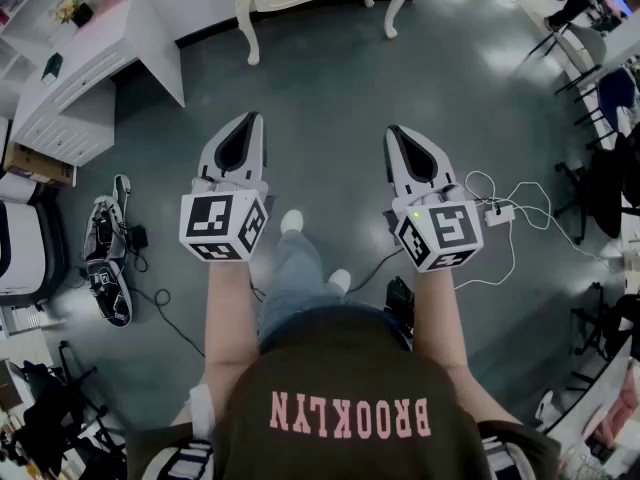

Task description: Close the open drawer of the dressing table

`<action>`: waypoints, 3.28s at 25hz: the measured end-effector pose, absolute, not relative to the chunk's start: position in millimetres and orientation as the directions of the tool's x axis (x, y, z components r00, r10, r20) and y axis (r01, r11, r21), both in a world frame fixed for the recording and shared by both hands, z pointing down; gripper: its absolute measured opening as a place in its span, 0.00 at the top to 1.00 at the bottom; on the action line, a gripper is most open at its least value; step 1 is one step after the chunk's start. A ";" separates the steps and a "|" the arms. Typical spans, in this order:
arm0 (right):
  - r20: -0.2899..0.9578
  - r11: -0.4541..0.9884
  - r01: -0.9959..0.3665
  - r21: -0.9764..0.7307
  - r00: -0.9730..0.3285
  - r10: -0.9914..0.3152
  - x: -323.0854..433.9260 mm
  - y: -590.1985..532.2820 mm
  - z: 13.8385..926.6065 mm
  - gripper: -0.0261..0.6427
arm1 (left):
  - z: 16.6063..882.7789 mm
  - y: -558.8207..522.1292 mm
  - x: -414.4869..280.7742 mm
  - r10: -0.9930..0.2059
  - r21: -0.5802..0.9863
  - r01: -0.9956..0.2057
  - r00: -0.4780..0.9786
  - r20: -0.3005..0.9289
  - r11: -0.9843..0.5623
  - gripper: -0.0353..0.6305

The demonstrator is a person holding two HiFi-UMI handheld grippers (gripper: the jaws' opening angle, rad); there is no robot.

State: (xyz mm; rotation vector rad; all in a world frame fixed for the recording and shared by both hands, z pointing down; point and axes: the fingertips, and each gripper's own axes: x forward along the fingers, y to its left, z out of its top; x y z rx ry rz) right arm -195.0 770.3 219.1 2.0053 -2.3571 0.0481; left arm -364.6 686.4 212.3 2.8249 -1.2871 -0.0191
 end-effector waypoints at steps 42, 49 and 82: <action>0.139 0.112 -0.984 0.135 -0.094 -0.986 -190.5 440.9 225.2 0.97 | 235.3 364.3 -317.5 -0.611 0.005 -0.614 0.785 0.101 -0.789 0.94; 0.176 0.097 -0.991 0.096 -0.079 -0.981 -137.2 383.2 242.7 0.97 | 243.3 305.7 -273.0 -0.638 0.071 -0.644 0.764 0.098 -0.761 0.94; 0.265 0.293 -0.948 0.127 -0.252 -0.931 40.4 174.3 281.8 0.97 | 296.8 117.9 -97.8 -0.759 0.007 -0.785 0.600 0.254 -0.619 0.94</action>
